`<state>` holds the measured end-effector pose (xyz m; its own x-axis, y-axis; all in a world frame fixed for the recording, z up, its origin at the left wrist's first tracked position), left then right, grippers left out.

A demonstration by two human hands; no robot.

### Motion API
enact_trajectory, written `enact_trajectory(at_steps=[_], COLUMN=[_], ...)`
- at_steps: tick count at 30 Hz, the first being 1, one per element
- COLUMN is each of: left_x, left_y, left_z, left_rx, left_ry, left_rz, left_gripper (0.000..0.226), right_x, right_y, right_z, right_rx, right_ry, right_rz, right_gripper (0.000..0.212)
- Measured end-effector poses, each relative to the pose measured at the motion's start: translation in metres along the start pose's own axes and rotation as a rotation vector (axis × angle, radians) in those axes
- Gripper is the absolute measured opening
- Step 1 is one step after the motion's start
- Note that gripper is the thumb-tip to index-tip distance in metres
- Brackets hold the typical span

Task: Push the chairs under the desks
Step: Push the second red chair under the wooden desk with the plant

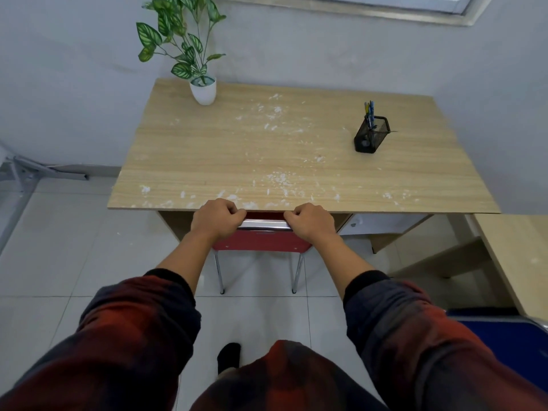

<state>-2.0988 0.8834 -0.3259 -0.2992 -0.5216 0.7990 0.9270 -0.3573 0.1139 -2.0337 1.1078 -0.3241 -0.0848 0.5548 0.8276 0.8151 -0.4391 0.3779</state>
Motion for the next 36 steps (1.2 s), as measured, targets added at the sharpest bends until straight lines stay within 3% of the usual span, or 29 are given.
enact_trajectory(at_steps=[5,10,22,29,32,36], left_x=[-0.004,0.007,-0.008,-0.009,-0.005,0.014], left_y=[-0.001,0.01,0.012,0.023,0.022,0.016], left_z=[0.002,0.013,0.018,0.013,0.019,0.05], left_rx=[-0.004,-0.012,0.028,-0.001,-0.028,-0.13], left_ry=[-0.018,-0.131,-0.177,-0.044,0.063,0.15], left_rz=[-0.017,0.131,0.003,-0.058,-0.153,-0.237], left_gripper=[0.03,0.038,0.051,0.035,0.021,0.026], right_x=[0.004,0.009,0.009,0.014,0.007,0.016], right_y=[0.002,0.004,-0.008,0.011,0.022,0.027], right_z=[0.005,0.013,0.015,0.006,-0.005,-0.024], right_rx=[-0.027,-0.109,-0.025,-0.052,-0.034,0.01], right_ry=[-0.014,0.039,-0.045,0.101,0.097,0.0], right_rz=[0.041,0.194,0.026,0.164,0.031,-0.141], right_gripper=[0.039,0.041,0.038,0.046,0.044,0.025])
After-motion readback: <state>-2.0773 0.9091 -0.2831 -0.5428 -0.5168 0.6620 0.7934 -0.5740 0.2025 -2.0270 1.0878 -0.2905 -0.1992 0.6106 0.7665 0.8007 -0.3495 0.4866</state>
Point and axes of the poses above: each hand's wrist, its own y-axis away from the middle knuckle, its own x-axis out of the back of the hand, z = x × y, the point moved 10 cm from there along -y, towards the middle knuckle, and after that the axes turned 11 degrees about -x, right-handed, at the moved point
